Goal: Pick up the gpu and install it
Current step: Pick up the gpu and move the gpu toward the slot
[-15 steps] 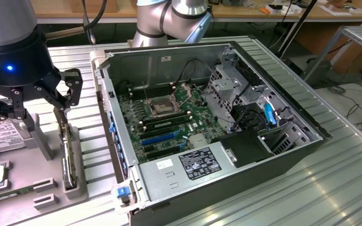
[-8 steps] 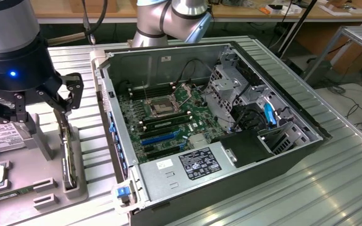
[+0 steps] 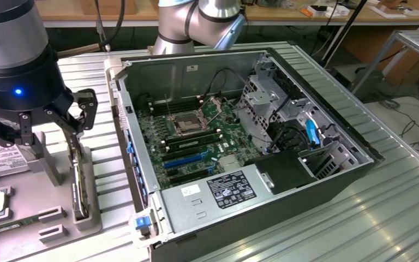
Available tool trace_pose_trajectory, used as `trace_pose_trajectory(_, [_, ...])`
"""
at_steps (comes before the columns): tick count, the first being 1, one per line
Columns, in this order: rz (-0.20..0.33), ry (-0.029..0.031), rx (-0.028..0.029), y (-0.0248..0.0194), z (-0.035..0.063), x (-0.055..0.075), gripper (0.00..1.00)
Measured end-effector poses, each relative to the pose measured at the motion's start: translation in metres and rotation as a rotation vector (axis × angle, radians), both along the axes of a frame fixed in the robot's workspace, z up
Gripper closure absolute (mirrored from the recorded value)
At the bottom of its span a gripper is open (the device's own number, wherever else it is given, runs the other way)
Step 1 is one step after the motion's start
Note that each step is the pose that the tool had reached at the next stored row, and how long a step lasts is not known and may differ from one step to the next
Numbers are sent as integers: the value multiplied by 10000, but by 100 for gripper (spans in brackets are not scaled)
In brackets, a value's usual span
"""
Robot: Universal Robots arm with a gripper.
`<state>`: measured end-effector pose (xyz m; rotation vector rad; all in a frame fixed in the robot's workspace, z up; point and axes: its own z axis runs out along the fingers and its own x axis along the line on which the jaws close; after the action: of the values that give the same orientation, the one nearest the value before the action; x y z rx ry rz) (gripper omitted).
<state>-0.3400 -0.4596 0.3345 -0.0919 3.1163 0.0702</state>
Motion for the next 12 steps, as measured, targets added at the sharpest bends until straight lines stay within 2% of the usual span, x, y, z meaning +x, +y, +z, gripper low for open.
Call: trace_pose_trajectory(12, [0, 0, 0, 0, -160, 0, 44])
